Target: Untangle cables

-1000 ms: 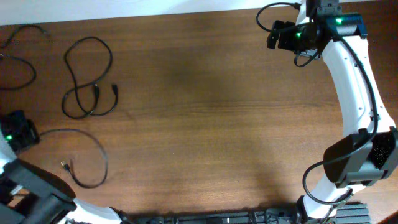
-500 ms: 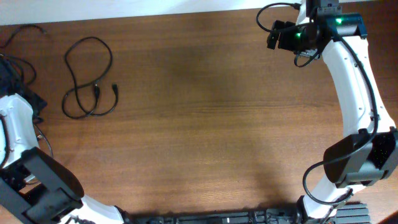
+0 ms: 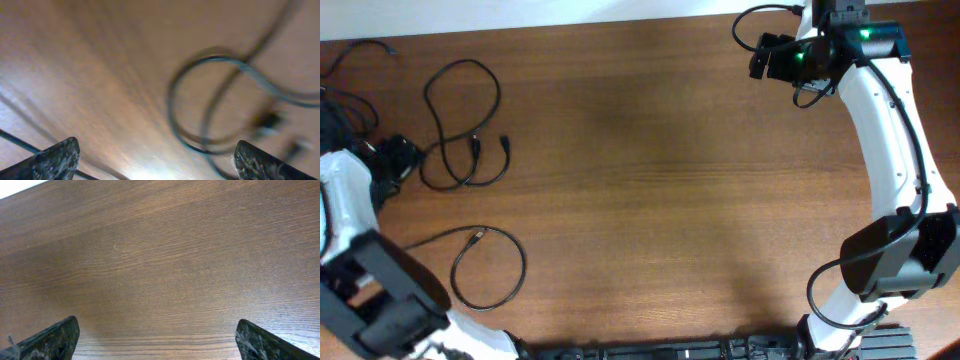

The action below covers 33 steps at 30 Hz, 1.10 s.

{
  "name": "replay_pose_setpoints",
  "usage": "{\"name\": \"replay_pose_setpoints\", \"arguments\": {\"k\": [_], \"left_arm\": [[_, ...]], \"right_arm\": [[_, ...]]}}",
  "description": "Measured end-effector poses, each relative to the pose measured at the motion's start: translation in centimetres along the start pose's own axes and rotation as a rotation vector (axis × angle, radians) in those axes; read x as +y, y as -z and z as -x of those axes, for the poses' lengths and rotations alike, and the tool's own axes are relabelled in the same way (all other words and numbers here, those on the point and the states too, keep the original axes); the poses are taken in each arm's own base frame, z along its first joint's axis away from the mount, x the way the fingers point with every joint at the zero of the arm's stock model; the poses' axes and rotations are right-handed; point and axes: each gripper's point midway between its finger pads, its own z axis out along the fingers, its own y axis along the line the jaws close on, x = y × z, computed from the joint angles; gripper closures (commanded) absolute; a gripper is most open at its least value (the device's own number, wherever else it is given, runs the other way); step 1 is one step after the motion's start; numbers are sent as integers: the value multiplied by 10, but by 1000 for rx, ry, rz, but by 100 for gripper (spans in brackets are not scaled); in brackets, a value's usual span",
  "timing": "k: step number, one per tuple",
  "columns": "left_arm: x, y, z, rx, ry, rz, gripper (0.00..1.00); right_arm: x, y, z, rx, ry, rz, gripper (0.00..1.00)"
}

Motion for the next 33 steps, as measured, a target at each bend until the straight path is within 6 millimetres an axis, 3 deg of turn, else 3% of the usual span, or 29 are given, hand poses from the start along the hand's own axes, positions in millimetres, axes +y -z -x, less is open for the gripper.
{"name": "replay_pose_setpoints", "arguments": {"k": [1,2,3,4,5,6,7,11,13,14,17,20,23,25,28,30,31,33], "left_arm": [[-15,31,8,-60,-9,-78,1],[-26,50,7,-78,-25,-113,1],[-33,59,-5,-52,-58,-121,5],[-51,65,-36,29,-172,-122,11],[-63,66,-56,77,-254,-114,14],[-66,66,-82,146,-332,-68,23],[-67,65,-95,162,-395,-18,23],[-34,42,-140,283,-664,155,5],[-34,22,-141,260,-804,138,4],[-31,12,-145,260,-889,131,8],[-20,-14,-163,287,-1182,102,10],[-35,-36,-161,188,-1441,16,12],[-28,-42,-173,221,-1513,-4,11],[-20,-43,-169,229,-1510,14,14],[9,-43,-156,265,-1462,91,11],[21,-43,-150,277,-1455,103,15],[28,-43,-147,284,-1452,100,21],[39,-45,-144,287,-1447,63,21]], "right_arm": [[0,0,0,0,0,0,2],[0,0,0,0,0,0,2],[0,0,0,0,0,0,2],[0,0,0,0,0,0,2],[0,0,0,0,0,0,2],[0,0,0,0,0,0,2],[0,0,0,0,0,0,2],[0,0,0,0,0,0,2],[0,0,0,1,0,0,1],[0,0,0,-1,1,0,2],[0,0,0,0,0,0,2],[0,0,0,0,1,0,2],[0,0,0,0,0,0,2],[0,0,0,0,0,0,2],[0,0,0,0,0,0,2],[0,0,0,0,0,0,2],[0,0,0,0,0,0,2],[0,0,0,0,0,0,1]]}}
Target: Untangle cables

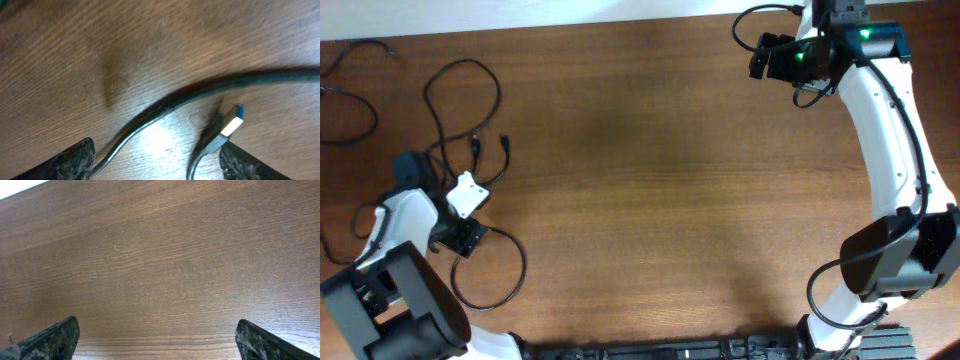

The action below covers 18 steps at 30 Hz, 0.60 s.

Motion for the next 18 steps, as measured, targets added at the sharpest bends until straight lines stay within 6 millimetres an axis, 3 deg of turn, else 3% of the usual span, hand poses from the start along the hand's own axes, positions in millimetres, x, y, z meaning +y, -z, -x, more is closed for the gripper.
{"name": "replay_pose_setpoints", "arguments": {"k": [4,5,6,8,9,10,14,16,18], "left_arm": [[5,-12,-11,-36,41,-50,22],[4,-13,-10,-39,37,-55,31],[4,-14,-9,-38,32,-69,57],[1,-16,-4,-55,21,-100,79],[4,-17,-2,-59,16,-86,100],[22,-19,-1,-45,18,-8,100],[39,-19,5,-45,97,23,100],[55,-15,17,-74,251,30,100],[79,9,28,-115,494,44,100]], "right_arm": [[0,0,0,0,0,0,2],[0,0,0,0,0,0,2],[0,0,0,0,0,0,1],[0,0,0,0,0,0,2],[0,0,0,0,0,0,1],[0,0,0,0,0,0,2],[0,0,0,0,0,0,2],[0,0,0,0,0,0,2],[0,0,0,-1,1,0,2]]}}
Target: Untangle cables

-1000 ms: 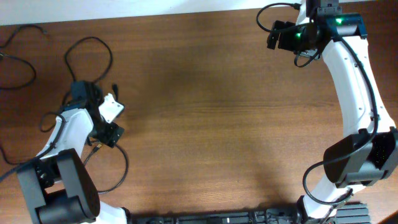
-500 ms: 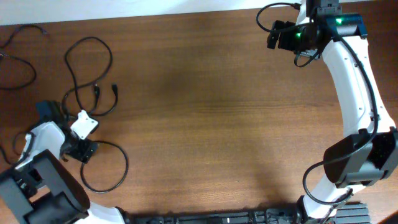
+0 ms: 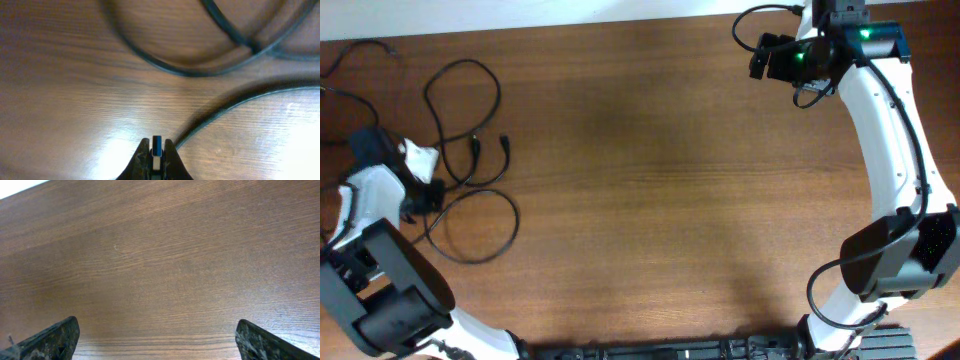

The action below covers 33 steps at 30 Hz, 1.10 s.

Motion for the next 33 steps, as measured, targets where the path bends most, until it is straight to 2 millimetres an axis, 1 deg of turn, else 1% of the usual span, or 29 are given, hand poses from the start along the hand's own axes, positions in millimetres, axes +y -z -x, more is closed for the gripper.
{"name": "replay_pose_setpoints", "arguments": {"k": [1,2,3,4,5,6,7,8,9,10,11,12,13,14,15,17,18,19,20,21,22,23,24,26,27,29,30,32,33], "left_arm": [[14,23,19,-41,166,17,100],[21,38,27,-62,286,22,100],[31,69,41,-108,366,19,100],[31,97,52,-151,427,-24,100],[36,135,66,-235,492,-45,100],[39,158,70,-278,545,-54,100],[51,205,84,-400,630,-48,100],[60,249,92,-514,674,-38,100],[69,309,95,-657,708,-19,100],[73,359,92,-772,720,-1,100],[72,393,89,-856,718,-5,100],[66,427,94,-963,698,-59,100],[61,457,106,-1078,691,-140,100],[57,466,110,-1113,699,-192,100],[58,472,112,-1134,727,-218,100],[72,463,98,-1086,839,-133,100],[83,452,83,-1032,909,-48,100],[97,434,60,-940,998,68,100],[113,424,41,-886,1082,163,100],[124,411,15,-801,1179,250,100],[133,393,-16,-690,1290,335,100],[143,382,-41,-615,1384,400,100],[148,373,-60,-549,1456,440,100],[154,339,-109,-334,1662,506,100],[154,325,-128,-254,1785,525,100],[158,308,-147,-204,1970,549,100],[156,296,-156,-164,2044,561,100],[148,264,-166,-78,2182,595,100],[139,238,-176,-1,2272,648,100]], "right_arm": [[0,0,0,2,-1,0,2],[0,0,0,1,-1,0,2],[0,0,0,1,-1,0,2],[0,0,0,2,0,0,1],[0,0,0,1,-1,0,2],[0,0,0,1,0,0,2],[0,0,0,1,0,0,2],[0,0,0,1,-1,0,1],[0,0,0,1,-1,0,2],[0,0,0,1,-1,0,2],[0,0,0,1,-1,0,2],[0,0,0,1,-1,0,2],[0,0,0,1,0,0,2],[0,0,0,1,0,0,2],[0,0,0,1,-1,0,2],[0,0,0,1,-1,0,2],[0,0,0,1,0,0,1],[0,0,0,1,-1,0,1],[0,0,0,1,0,0,2],[0,0,0,0,0,0,2],[0,0,0,1,-1,0,2],[0,0,0,1,0,0,2],[0,0,0,0,0,0,2],[0,0,0,0,1,0,2],[0,0,0,1,0,0,2],[0,0,0,1,-1,0,1],[0,0,0,1,0,0,2],[0,0,0,1,-1,0,2],[0,0,0,1,-1,0,2]]}}
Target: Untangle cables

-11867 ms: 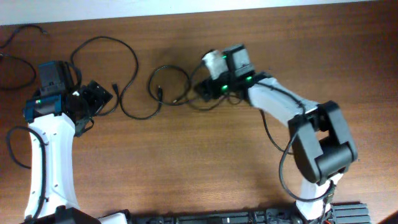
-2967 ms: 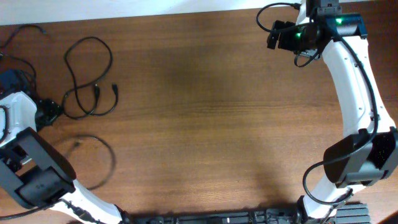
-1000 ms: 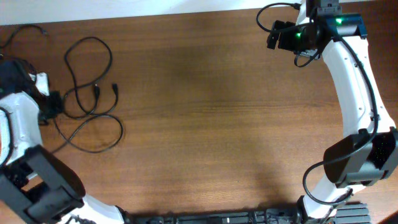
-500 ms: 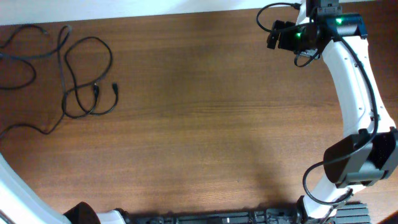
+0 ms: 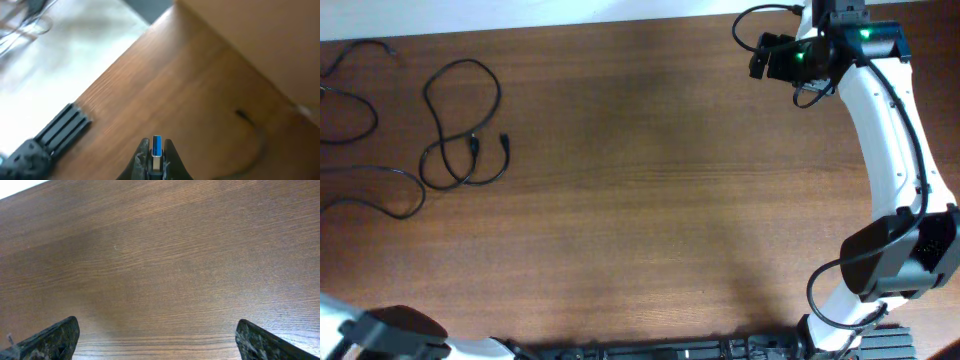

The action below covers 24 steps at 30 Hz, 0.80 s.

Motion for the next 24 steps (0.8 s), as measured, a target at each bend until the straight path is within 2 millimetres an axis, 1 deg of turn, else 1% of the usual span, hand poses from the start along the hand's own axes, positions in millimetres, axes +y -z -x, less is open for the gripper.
{"name": "replay_pose_setpoints", "arguments": {"k": [1,2,3,4,5,6,7,8,9,10,11,12,15,17,18,19,20,21,22,23,24], "left_arm": [[5,-12,-6,-5,47,43,100],[14,-30,-16,-13,115,102,100],[27,-61,-34,-23,201,181,100],[27,-80,-45,-32,242,199,100],[24,-93,-51,-35,270,187,100],[23,-122,-70,-23,321,166,100],[22,-147,-85,-16,348,141,87],[18,-165,-97,0,375,106,60],[18,-174,-105,16,367,98,7],[20,-181,-116,50,359,96,1],[18,-182,-121,77,350,88,1],[10,-182,-126,114,329,60,1],[1,-177,-146,248,186,23,1],[-20,-162,-155,341,80,-55,1],[-36,-145,-164,397,-1,-126,1],[-41,-135,-171,425,-55,-162,1],[-48,-119,-179,446,-155,-233,0],[-62,-87,-187,449,-305,-378,1],[-81,-53,-195,416,-475,-558,1],[-94,-17,-207,372,-651,-732,1],[-98,9,-218,336,-785,-841,1]], "right_arm": [[0,0,0,0,0,0,2],[0,0,0,0,0,0,2],[0,0,0,2,0,-1,2],[0,0,0,-1,0,0,2],[0,0,-1,3,0,-1,2],[0,0,0,0,0,0,2],[0,0,1,-2,1,1,2],[0,0,0,1,0,0,2],[0,0,0,0,0,0,2],[0,0,0,0,0,0,1],[0,0,0,0,0,0,2],[0,0,0,0,0,0,1],[0,0,0,0,0,0,2],[0,0,0,0,0,0,2],[0,0,0,0,0,0,2],[0,0,0,0,0,0,2],[0,0,0,0,0,0,2],[0,0,0,0,0,0,2],[0,0,0,0,0,0,2],[0,0,0,2,0,0,2],[0,0,0,0,0,0,2]]}}
